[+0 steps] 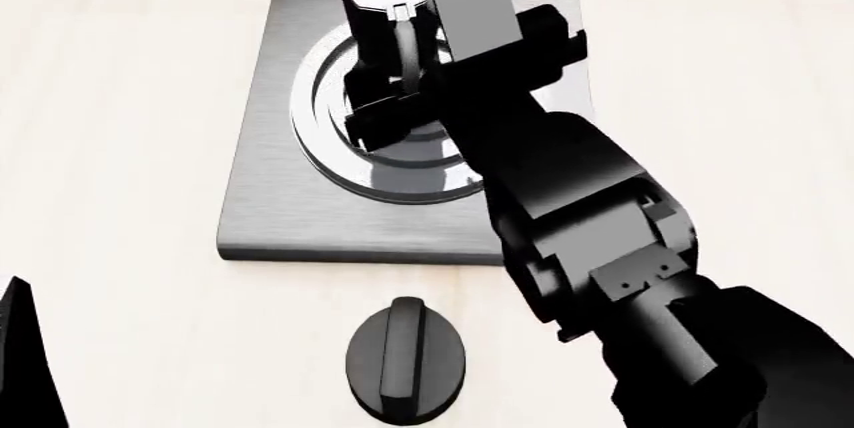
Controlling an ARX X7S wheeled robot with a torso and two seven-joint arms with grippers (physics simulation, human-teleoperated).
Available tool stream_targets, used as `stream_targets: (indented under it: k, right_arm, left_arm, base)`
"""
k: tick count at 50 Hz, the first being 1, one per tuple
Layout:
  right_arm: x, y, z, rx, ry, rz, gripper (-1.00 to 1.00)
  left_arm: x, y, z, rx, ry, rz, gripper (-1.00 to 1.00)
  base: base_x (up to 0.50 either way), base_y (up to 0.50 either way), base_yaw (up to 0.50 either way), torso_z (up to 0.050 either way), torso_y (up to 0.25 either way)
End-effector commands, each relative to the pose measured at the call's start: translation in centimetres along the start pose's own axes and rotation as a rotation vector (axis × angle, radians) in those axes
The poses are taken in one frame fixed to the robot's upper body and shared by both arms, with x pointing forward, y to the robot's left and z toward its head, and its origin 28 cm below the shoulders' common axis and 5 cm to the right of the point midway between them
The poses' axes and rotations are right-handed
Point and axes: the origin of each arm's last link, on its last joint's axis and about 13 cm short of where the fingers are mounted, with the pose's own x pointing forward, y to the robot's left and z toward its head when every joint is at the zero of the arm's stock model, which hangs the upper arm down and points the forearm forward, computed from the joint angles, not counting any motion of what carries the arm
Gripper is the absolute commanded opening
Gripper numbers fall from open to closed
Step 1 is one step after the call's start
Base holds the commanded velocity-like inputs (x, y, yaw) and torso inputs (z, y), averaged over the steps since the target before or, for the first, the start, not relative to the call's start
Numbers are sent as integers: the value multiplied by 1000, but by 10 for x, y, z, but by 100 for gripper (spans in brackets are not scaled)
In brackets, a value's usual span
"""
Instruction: Put the moka pot on the stove.
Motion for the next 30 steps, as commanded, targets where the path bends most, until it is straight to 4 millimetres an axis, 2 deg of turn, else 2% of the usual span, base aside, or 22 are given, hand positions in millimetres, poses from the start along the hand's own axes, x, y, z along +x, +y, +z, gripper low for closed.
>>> stream_targets:
  k: [1,10,18,30]
  right_arm:
    - [-22,3,-10,15,-7,-2,100]
    - [-37,9,-21,30,-16,13,100]
    - [-54,18,-22,28,-36,41,100]
    - [-101,37,-33,88,-120,42,100]
  left_arm:
    - [-1,-2,0,2,0,-8,100]
    - [-2,-3,1,4,-2,-13,100]
    - [-2,-4,2,5,-5,-18,100]
    - [-4,-5,5,2,-12,-20,100]
  base:
    - [0,0,0,0,0]
    - [0,0,0,0,0]
    - [0,0,0,0,0]
    - [0,0,0,0,0]
